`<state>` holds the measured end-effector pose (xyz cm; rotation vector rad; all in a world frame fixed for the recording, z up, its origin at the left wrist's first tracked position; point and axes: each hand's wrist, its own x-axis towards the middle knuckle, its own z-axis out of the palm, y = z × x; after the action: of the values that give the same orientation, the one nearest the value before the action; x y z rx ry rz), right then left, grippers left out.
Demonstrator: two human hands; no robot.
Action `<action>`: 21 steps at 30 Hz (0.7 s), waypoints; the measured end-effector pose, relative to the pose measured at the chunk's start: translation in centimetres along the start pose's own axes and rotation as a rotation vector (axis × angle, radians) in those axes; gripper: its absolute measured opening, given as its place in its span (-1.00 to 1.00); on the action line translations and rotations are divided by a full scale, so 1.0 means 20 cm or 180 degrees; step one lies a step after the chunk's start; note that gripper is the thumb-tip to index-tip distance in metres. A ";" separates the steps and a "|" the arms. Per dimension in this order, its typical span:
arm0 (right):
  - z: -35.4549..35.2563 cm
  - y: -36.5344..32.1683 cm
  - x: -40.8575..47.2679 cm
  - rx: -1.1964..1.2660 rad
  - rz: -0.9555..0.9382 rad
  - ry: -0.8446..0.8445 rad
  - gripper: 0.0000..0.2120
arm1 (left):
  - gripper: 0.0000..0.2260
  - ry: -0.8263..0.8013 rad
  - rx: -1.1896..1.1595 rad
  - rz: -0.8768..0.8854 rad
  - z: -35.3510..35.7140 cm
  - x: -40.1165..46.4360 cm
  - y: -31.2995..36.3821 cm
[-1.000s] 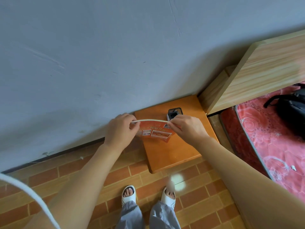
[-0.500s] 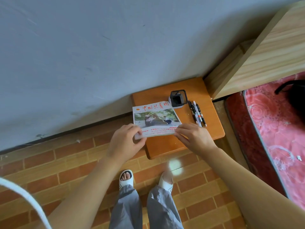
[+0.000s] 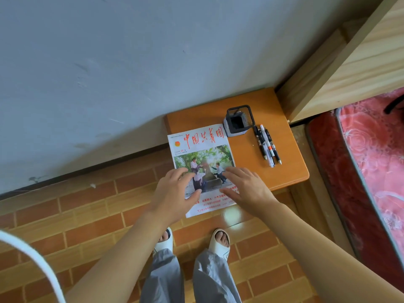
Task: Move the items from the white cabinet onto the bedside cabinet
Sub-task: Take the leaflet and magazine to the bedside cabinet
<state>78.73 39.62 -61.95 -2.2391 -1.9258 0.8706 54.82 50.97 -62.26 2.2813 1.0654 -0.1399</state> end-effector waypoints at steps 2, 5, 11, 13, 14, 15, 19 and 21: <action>0.09 0.00 0.06 -0.0079 -0.0033 -0.0132 -0.37 | -0.45 -0.0052 0.0217 0.0063 0.08 0.05 -0.04; 0.19 0.03 0.11 -0.0214 -0.0049 -0.0269 -0.27 | -0.39 -0.0270 0.0563 0.0169 0.20 0.11 -0.08; 0.35 0.11 0.13 -0.0420 -0.0158 -0.0306 -0.23 | -0.33 -0.0415 0.0829 0.0145 0.36 0.13 -0.11; 0.36 0.12 0.14 -0.0423 -0.0165 -0.0295 -0.23 | -0.29 -0.0380 0.0850 0.0140 0.38 0.14 -0.12; 0.36 0.13 0.15 -0.0422 -0.0164 -0.0290 -0.23 | -0.28 -0.0365 0.0842 0.0142 0.38 0.15 -0.13; 0.36 0.13 0.16 -0.0411 -0.0160 -0.0280 -0.23 | -0.27 -0.0343 0.0820 0.0144 0.39 0.15 -0.13; 0.35 0.15 0.20 -0.0288 -0.0116 -0.0252 -0.23 | -0.26 -0.0283 0.0706 0.0120 0.38 0.19 -0.12; 0.35 0.16 0.23 -0.0198 -0.0074 -0.0223 -0.23 | -0.25 -0.0300 0.0680 0.0105 0.37 0.22 -0.12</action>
<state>78.67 40.96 -70.79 -2.2441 -2.0323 0.9100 57.22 50.70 -70.89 2.4536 1.0047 -0.3598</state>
